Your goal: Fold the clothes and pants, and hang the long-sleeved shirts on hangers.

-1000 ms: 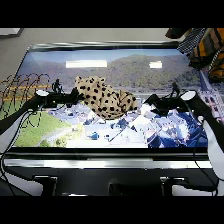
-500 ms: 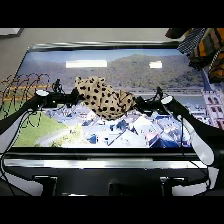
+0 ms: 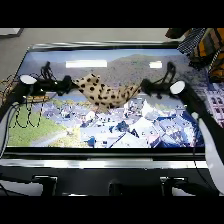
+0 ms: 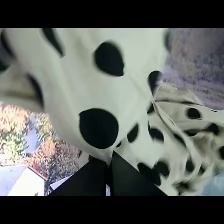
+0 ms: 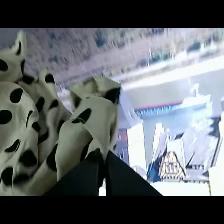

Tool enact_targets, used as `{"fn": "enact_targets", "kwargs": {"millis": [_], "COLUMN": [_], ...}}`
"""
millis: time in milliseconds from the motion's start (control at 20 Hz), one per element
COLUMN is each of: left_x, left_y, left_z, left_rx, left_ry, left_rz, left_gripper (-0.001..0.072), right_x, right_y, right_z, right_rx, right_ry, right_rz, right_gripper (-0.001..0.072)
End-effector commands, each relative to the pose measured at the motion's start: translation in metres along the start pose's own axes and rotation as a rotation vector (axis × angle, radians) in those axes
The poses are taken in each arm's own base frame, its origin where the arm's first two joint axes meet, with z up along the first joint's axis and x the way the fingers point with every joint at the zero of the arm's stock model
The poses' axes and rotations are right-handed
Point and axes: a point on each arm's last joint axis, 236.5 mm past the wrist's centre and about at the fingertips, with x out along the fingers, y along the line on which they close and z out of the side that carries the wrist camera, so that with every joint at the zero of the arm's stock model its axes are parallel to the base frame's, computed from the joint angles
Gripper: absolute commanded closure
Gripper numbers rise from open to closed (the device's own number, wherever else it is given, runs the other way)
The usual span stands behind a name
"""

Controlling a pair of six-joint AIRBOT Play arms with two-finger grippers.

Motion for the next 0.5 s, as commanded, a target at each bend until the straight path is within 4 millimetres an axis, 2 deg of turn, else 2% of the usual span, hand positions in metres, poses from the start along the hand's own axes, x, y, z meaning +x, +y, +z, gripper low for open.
{"fn": "enact_targets", "kwargs": {"millis": [0, 100, 200, 300, 350, 450], "left_x": [-0.090, -0.152, -0.213, -0.263, -0.284, -0.317], "left_y": [-0.057, -0.099, -0.140, -0.178, -0.194, -0.214], "left_z": [0.037, 0.047, 0.043, 0.024, 0.010, -0.019], "left_rx": [0.174, 0.272, 0.328, 0.393, 0.423, 0.470], "left_ry": [-0.130, -0.247, -0.371, -0.463, -0.495, -0.526], "left_rz": [0.105, 0.141, 0.144, 0.108, 0.092, 0.075], "left_gripper": [0.0694, 0.0693, 0.0692, 0.0691, 0.0691, 0.0690], "right_x": [-0.130, -0.221, -0.312, -0.383, -0.414, -0.462], "right_y": [0.043, 0.085, 0.119, 0.141, 0.150, 0.160], "right_z": [0.083, 0.110, 0.113, 0.097, 0.082, 0.049], "right_rx": [-0.182, -0.247, -0.276, -0.289, -0.294, -0.305], "right_ry": [-0.265, -0.429, -0.576, -0.673, -0.708, -0.740], "right_rz": [-0.099, -0.062, -0.001, 0.069, 0.114, 0.182], "right_gripper": [0.0693, 0.0693, 0.0693, 0.0693, 0.0693, 0.0693]}}
